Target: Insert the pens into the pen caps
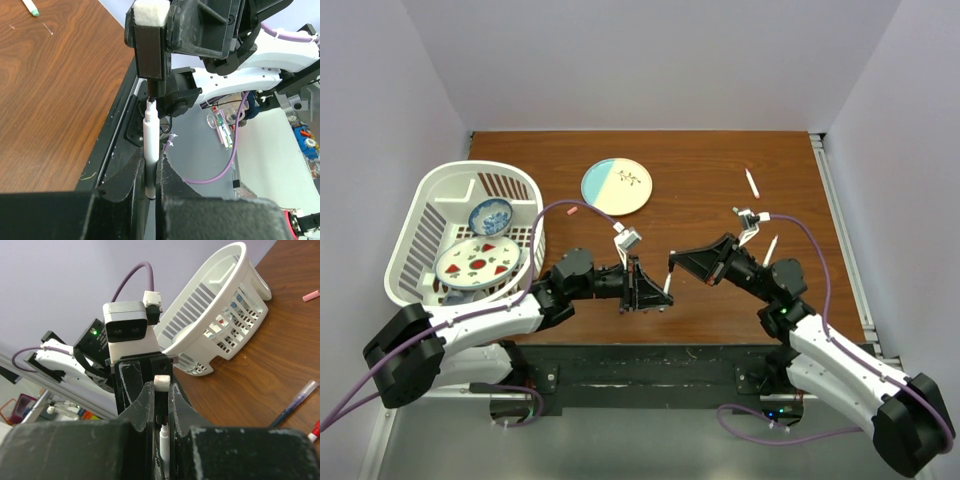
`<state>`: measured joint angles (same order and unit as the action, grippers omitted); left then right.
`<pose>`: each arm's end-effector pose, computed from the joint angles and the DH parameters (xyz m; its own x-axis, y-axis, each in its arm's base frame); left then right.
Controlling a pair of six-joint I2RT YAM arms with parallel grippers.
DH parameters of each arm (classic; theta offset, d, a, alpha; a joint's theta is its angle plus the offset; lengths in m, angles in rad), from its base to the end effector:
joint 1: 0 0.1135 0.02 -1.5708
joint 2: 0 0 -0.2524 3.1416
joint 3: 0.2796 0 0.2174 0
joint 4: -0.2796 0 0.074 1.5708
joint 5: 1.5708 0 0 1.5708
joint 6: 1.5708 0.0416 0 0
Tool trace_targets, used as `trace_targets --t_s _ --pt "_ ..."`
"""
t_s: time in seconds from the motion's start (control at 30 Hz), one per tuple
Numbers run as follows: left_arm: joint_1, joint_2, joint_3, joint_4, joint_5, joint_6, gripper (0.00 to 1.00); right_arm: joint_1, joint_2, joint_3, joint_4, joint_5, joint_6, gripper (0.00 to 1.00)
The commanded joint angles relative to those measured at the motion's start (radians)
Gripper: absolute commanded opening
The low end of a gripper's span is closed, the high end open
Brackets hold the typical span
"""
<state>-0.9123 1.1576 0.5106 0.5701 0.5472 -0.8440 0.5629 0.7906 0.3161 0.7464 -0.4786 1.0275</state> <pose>0.1241 -0.1957 0.2582 -0.7732 -0.0435 -0.6326 0.6246 0.1200 -0.7717 0.1273 0.1030 0.2806 -0.6092 0.5140 -0.6038 -0.6332 0.1430 0.7606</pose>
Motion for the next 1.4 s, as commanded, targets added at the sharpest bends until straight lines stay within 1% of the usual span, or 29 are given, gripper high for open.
trace_targets --t_s 0.0,0.1,0.17,0.3,0.37,0.4,0.43,0.47,0.5,0.53,0.57,0.6,0.67,0.7,0.77,0.87,1.03,1.17,1.27,1.37 --pt "-0.003 -0.033 0.065 0.028 -0.007 0.04 0.0 0.006 -0.025 0.028 -0.054 -0.055 -0.081 0.0" --pt "-0.004 -0.038 0.072 0.014 -0.009 0.046 0.0 0.005 -0.044 0.057 -0.143 -0.066 -0.147 0.0" --pt "-0.003 -0.039 0.074 0.01 -0.01 0.049 0.0 0.005 -0.051 0.067 -0.172 -0.069 -0.181 0.0" --pt "-0.002 -0.038 0.077 0.007 -0.018 0.057 0.0 0.005 -0.037 0.074 -0.167 -0.106 -0.196 0.0" --pt "-0.002 -0.033 0.078 -0.002 -0.029 0.066 0.0 0.005 -0.03 0.051 -0.141 -0.11 -0.155 0.0" --pt "-0.002 -0.033 0.078 -0.004 -0.036 0.069 0.0 0.005 -0.027 0.035 -0.084 -0.11 -0.124 0.0" --pt "0.0 -0.03 0.077 -0.003 -0.047 0.069 0.0 0.006 -0.025 0.014 -0.041 -0.106 -0.044 0.0" --pt "-0.002 -0.027 0.08 0.007 -0.065 0.069 0.0 0.008 -0.022 -0.041 0.002 -0.088 0.0 0.0" --pt "0.006 -0.024 0.083 0.01 -0.073 0.068 0.0 0.008 -0.025 -0.072 0.081 -0.074 0.043 0.0" --pt "0.01 -0.013 0.091 0.014 -0.082 0.066 0.0 0.011 -0.028 -0.106 0.115 -0.063 0.098 0.0" --pt "0.015 -0.007 0.109 0.02 -0.09 0.066 0.0 0.012 -0.037 -0.135 0.129 -0.049 0.111 0.0" --pt "0.019 -0.001 0.121 0.019 -0.099 0.071 0.0 0.014 -0.06 -0.171 0.104 -0.034 0.112 0.0" --pt "0.024 0.017 0.166 -0.002 -0.121 0.091 0.0 0.015 -0.085 -0.195 0.049 -0.029 0.069 0.0" --pt "0.026 0.025 0.181 -0.012 -0.124 0.103 0.0 0.015 -0.108 -0.198 -0.008 -0.035 0.057 0.0" --pt "0.026 0.047 0.227 -0.044 -0.144 0.141 0.0 0.015 -0.123 -0.198 -0.042 -0.052 0.028 0.0" --pt "0.032 0.085 0.296 -0.102 -0.18 0.198 0.0 0.019 -0.129 -0.186 -0.137 -0.084 -0.001 0.0" --pt "0.047 0.132 0.356 -0.115 -0.197 0.244 0.0 0.04 -0.114 -0.21 -0.171 -0.115 0.009 0.0" --pt "0.055 0.159 0.399 -0.134 -0.228 0.261 0.0 0.077 -0.148 -0.222 -0.238 -0.092 -0.021 0.0" --pt "0.064 0.171 0.431 -0.16 -0.26 0.284 0.0 0.1 -0.178 -0.227 -0.329 -0.072 -0.05 0.0" --pt "0.072 0.178 0.456 -0.158 -0.274 0.289 0.0 0.117 -0.189 -0.236 -0.344 -0.054 -0.046 0.0"
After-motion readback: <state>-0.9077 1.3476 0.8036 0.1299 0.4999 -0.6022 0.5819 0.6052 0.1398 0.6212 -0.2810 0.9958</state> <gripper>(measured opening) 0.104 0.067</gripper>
